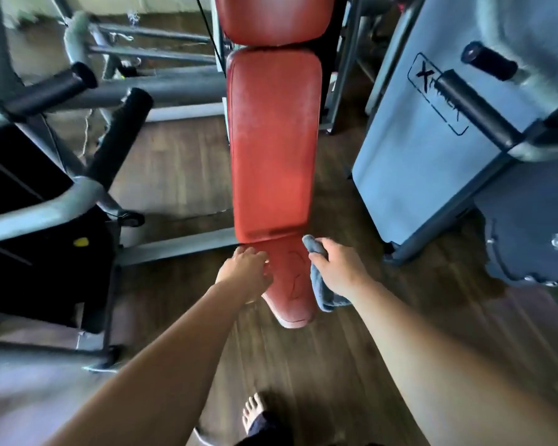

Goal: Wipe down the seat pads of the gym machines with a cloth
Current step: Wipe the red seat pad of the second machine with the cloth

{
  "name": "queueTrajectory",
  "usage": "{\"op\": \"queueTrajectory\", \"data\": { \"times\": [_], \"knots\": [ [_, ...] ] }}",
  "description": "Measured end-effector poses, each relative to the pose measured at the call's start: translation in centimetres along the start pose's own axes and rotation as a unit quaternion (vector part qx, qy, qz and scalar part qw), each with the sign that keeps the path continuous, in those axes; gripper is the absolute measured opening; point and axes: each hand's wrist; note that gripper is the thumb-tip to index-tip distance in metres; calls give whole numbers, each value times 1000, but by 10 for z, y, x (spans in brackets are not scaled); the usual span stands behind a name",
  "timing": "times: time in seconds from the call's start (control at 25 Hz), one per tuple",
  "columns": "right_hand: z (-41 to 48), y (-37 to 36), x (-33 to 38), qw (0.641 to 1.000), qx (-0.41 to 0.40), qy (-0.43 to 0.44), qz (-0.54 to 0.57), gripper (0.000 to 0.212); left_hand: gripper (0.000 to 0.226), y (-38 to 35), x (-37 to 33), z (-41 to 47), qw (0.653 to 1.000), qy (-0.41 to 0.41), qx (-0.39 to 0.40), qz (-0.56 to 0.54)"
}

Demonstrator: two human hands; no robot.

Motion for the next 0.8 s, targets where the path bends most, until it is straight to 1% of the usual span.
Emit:
{"op": "queueTrajectory", "data": {
  "times": [0.12, 0.28, 0.36, 0.44, 0.56, 0.6, 0.68, 0.72, 0.8],
  "knots": [
    [44, -29, -35, 999, 32, -5, -17, 34, 50, -41, -4, 35, 999, 34, 4, -21],
    [108, -89, -97, 993, 94, 6, -67, 36, 50, -120, -6, 82, 993, 85, 10, -77],
    [134, -123, -126, 990, 116, 29, -79, 37, 49, -160, -2, 102, 991, 101, -4, -91],
    [149, -147, -148, 986, 117, 66, -97, 41, 49, -188, 4, 115, 987, 109, -49, -104],
    [160, -177, -180, 969, 86, 155, -173, 58, 55, -228, 14, 131, 981, 109, -133, -90],
    [161, -182, -187, 960, 85, 184, -193, 62, 60, -237, 18, 135, 980, 114, -145, -81],
    [161, -190, -198, 945, 100, 219, -222, 67, 71, -253, 23, 146, 981, 125, -138, -55],
    [159, -193, -202, 943, 104, 221, -226, 68, 75, -259, 25, 150, 983, 127, -129, -40],
    [146, -196, -205, 950, 101, 198, -221, 67, 81, -268, 25, 153, 985, 127, -119, -9]
  ]
}}
Point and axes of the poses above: each hand's wrist, its own z-axis towards the middle knuckle, its own y-axis out of the back of the hand, x = y × z, and after that the axes turned 10 degrees about z, right-handed
